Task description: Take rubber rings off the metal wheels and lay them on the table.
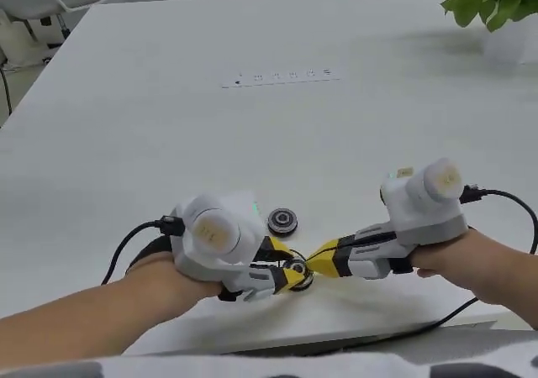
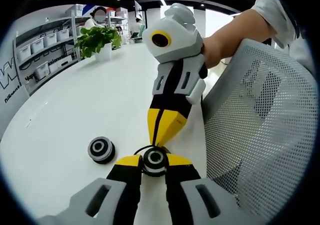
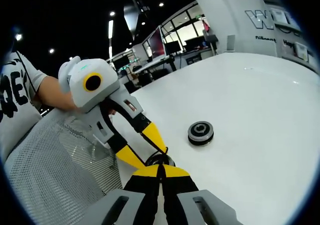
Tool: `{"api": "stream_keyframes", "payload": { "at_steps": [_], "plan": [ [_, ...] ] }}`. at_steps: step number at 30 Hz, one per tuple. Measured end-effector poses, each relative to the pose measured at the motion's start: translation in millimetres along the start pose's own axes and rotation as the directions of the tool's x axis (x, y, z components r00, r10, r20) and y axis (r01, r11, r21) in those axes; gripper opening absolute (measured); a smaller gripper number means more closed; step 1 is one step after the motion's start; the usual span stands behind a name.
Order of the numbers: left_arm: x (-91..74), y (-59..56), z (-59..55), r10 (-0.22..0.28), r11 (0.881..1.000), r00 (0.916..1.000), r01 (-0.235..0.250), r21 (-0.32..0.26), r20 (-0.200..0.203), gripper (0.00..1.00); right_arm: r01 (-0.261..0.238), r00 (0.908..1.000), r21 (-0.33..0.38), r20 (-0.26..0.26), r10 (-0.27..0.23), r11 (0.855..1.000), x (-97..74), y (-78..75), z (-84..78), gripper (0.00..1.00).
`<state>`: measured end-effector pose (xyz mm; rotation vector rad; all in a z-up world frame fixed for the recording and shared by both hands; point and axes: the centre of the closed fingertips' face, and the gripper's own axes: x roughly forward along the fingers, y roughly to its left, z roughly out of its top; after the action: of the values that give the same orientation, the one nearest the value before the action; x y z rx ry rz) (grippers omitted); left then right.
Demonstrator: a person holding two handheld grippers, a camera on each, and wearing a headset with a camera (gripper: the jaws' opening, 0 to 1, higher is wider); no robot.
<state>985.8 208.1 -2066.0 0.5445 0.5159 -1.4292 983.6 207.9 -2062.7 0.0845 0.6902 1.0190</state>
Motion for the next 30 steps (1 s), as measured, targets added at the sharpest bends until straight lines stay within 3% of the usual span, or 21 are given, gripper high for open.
{"api": "stream_keyframes", "payload": {
  "at_steps": [5, 13, 18, 30],
  "plan": [
    [-6.6, -9.9, 5.5, -0.035, 0.999, 0.9993, 0.035, 0.014, 0.01, 0.28, 0.001, 1.0, -0.005, 0.005, -0.001, 1.0, -2.2, 0.9, 2.6, 0.0],
    [-25.1, -12.2, 9.6, -0.043, 0.999, 0.9988, 0.043, 0.007, 0.025, 0.33, -0.001, 0.9998, -0.014, 0.019, 0.001, 1.0, -4.6, 5.6, 8.7, 0.0],
    [-39.3, -8.8, 13.3, -0.034, 0.999, 0.9986, 0.033, 0.01, 0.041, 0.4, 0.002, 0.9996, -0.021, 0.029, -0.001, 1.0, -6.4, 5.7, 15.4, 0.0],
    [-73.6, 7.9, 11.9, 0.043, 0.999, 0.9968, -0.042, -0.005, 0.067, 0.53, -0.004, 0.9989, -0.05, 0.046, 0.006, 0.999, 0.4, 8.0, 42.0, 0.0]
  ]
}}
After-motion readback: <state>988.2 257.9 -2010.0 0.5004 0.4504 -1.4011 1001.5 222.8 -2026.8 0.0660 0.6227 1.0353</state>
